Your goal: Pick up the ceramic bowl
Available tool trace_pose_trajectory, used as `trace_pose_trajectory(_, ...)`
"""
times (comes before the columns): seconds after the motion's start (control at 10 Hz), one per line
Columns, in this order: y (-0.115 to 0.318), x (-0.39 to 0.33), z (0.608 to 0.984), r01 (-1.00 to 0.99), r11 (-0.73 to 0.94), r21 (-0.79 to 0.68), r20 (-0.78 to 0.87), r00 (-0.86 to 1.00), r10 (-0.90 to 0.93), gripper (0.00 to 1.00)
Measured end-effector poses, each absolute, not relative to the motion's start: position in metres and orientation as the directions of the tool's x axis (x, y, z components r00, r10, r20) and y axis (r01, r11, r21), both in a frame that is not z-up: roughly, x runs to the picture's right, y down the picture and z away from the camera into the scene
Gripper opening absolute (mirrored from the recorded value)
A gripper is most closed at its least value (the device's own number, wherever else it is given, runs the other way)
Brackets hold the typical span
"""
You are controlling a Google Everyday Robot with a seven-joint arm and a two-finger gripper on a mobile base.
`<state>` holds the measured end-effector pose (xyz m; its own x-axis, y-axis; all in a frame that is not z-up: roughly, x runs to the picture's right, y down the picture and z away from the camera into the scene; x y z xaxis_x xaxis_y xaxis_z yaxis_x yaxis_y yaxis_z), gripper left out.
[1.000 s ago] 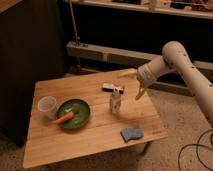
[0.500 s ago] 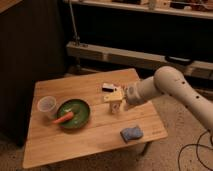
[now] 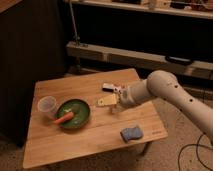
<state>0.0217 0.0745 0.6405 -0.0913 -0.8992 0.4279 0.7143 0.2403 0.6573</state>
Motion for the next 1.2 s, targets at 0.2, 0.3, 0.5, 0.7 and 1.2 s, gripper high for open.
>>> trace_pose_trajectory(0.2,0.07,0.025,0.64,0.717,0.24,0.655,0.423,-0.084,-0.902,0.8)
trace_pose_trajectory(0.3,0.064,0.022,0.64,0.713,0.231,0.662,0.418,-0.095,-0.903,0.8)
trace_pose_trajectory(0.5,0.062,-0.003,0.645,0.701,0.214,0.68,0.42,-0.134,-0.897,0.8)
trace_pose_trajectory(0.7,0.072,-0.027,0.655,0.69,0.21,0.692,0.442,-0.176,-0.88,0.8)
trace_pose_trajectory(1.2,0.112,-0.069,0.694,0.684,0.201,0.701,0.477,-0.239,-0.846,0.8)
